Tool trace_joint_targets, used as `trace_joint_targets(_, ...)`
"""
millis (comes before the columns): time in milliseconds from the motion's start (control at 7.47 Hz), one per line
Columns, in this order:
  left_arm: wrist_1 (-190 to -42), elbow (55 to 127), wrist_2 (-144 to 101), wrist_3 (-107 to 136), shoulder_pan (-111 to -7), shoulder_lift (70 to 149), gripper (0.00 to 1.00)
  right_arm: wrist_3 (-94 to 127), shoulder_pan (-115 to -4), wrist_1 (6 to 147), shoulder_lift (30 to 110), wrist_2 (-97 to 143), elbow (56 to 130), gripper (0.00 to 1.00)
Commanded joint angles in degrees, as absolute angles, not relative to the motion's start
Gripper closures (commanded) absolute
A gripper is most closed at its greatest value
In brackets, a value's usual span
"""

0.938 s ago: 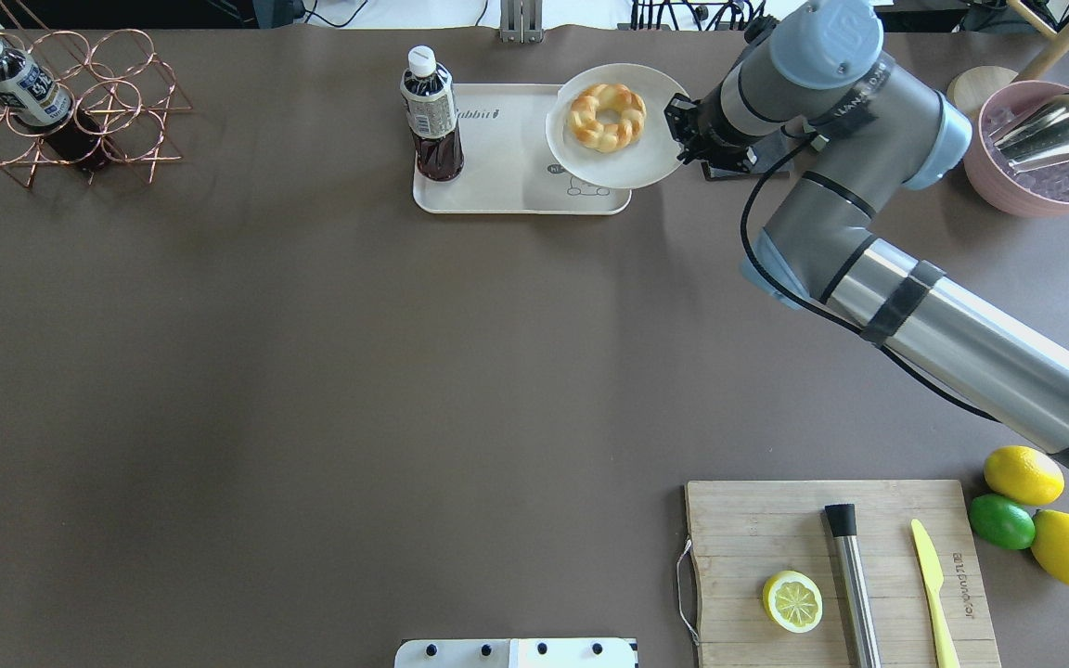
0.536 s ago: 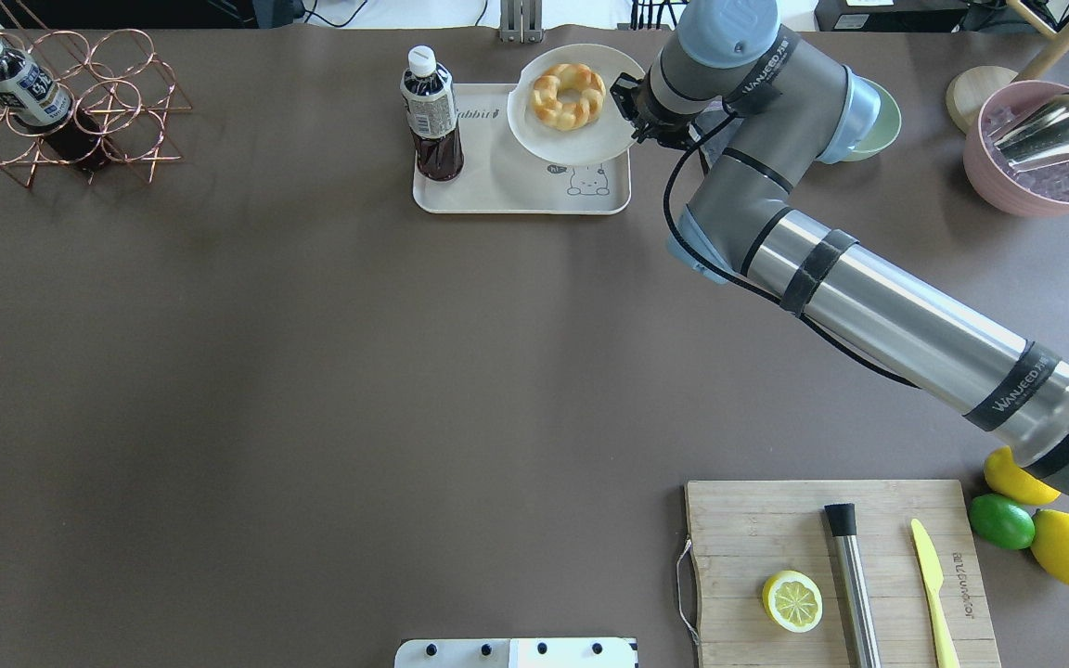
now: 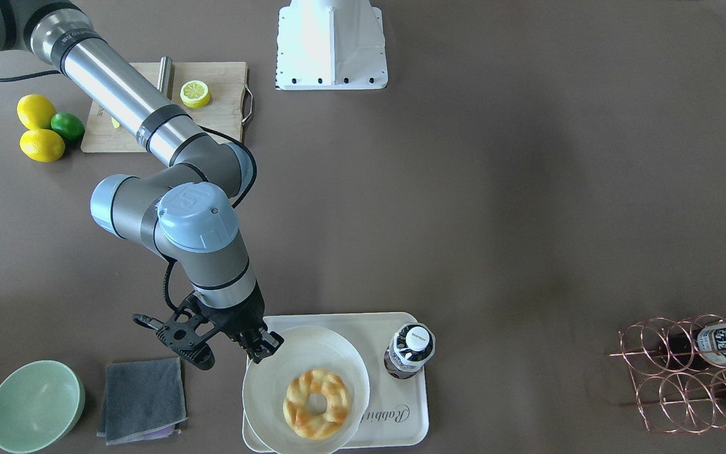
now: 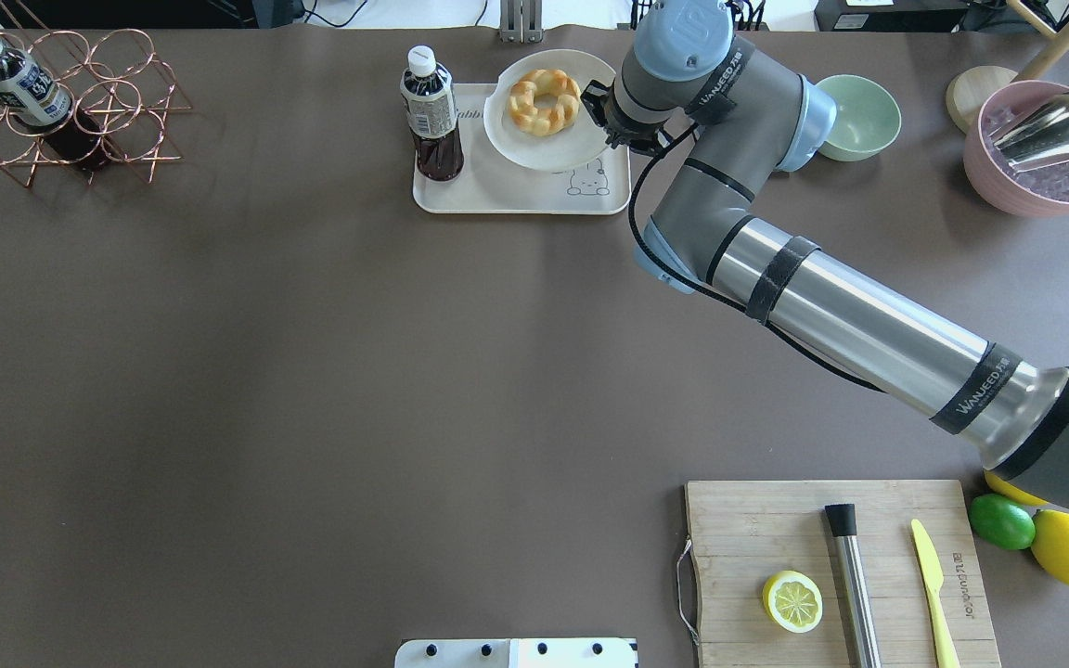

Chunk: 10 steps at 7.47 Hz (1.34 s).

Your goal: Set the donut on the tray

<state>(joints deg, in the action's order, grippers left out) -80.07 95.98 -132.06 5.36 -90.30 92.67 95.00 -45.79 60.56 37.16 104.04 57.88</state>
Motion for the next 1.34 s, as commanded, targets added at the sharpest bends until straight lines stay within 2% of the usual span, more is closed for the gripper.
trace_joint_targets(0,-79.63,96.06,-132.01,5.45,-90.35,93.16,0.02,95.10,-45.09,60.56,37.09,103.36,57.57,1.00)
trace_joint_targets(134,-79.72,95.98,-132.01,5.36,-90.35,93.16,0.02,95.10,-44.91,60.56,37.09,103.36,57.57,1.00)
trace_joint_targets(268,-79.63,95.98,-132.01,5.36,-90.35,93.16,0.02,95.10,-44.91,60.56,37.09,103.36,57.57,0.62)
trace_joint_targets(402,-79.63,95.98,-132.01,5.36,-90.35,93.16,0.02,95.01,-44.48,60.56,37.26,102.92,57.74,0.01)
trace_joint_targets(938,-79.63,95.98,-132.01,5.36,-90.35,92.73,0.02,94.75,-45.26,60.82,37.79,103.27,59.93,0.00)
trace_joint_targets(1205,-79.63,95.98,-132.01,5.27,-90.35,92.55,0.02,94.31,-48.75,64.57,41.10,110.16,67.27,0.00)
